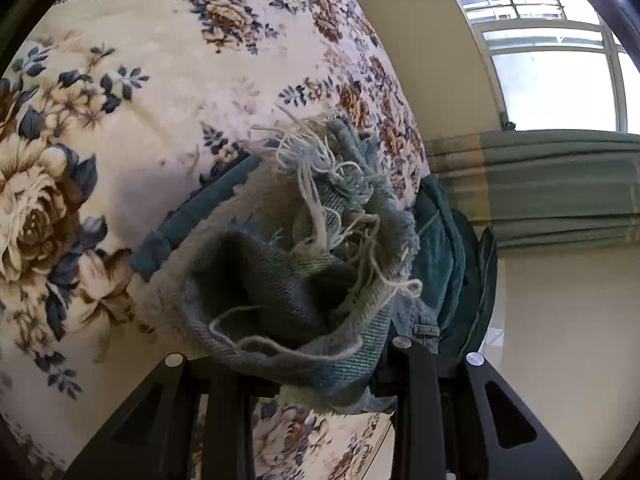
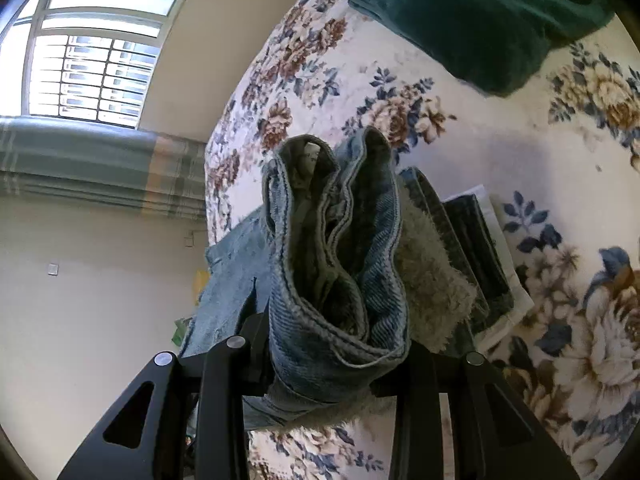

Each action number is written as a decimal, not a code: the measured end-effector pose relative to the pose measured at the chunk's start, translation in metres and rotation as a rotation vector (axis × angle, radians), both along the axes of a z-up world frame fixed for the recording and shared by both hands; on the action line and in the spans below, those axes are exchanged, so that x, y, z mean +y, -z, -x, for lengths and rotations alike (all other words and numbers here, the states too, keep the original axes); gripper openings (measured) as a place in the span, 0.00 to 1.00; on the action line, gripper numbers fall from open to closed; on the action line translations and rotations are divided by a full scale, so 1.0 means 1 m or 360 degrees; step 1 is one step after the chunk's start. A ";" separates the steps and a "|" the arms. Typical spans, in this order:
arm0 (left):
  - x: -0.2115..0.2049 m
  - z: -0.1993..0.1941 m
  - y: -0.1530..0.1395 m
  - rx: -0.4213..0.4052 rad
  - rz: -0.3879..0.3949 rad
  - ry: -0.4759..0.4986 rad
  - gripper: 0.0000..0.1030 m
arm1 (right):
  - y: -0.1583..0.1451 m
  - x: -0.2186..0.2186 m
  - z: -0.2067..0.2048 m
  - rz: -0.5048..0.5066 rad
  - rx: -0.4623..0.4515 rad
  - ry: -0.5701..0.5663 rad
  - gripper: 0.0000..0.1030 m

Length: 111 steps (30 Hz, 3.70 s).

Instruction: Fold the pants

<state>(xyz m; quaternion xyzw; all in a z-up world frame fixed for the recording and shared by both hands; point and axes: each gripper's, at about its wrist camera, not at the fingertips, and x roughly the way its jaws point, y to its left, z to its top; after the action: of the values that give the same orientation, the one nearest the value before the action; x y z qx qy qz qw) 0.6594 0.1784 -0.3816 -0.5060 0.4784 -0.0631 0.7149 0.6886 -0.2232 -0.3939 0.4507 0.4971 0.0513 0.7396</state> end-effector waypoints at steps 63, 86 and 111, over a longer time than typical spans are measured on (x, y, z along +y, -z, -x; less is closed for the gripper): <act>-0.027 0.446 -0.399 -0.0711 -0.1686 0.0337 0.91 | -0.509 0.183 0.605 0.1604 -0.0797 -0.0101 1.00; -0.022 0.456 -0.384 -0.0660 -0.1719 0.0334 0.98 | -0.505 0.187 0.584 0.1585 -0.0730 -0.0079 1.00; -0.026 0.449 -0.382 -0.0675 -0.1732 0.0340 0.98 | -0.486 0.188 0.570 0.1549 -0.0695 -0.0146 1.00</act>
<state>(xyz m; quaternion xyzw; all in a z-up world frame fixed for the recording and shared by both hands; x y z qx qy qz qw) 0.2107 0.1522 0.0008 0.0078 0.3368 0.0199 0.9413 0.1187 -0.0354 0.0922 0.0122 0.3171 -0.0604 0.9464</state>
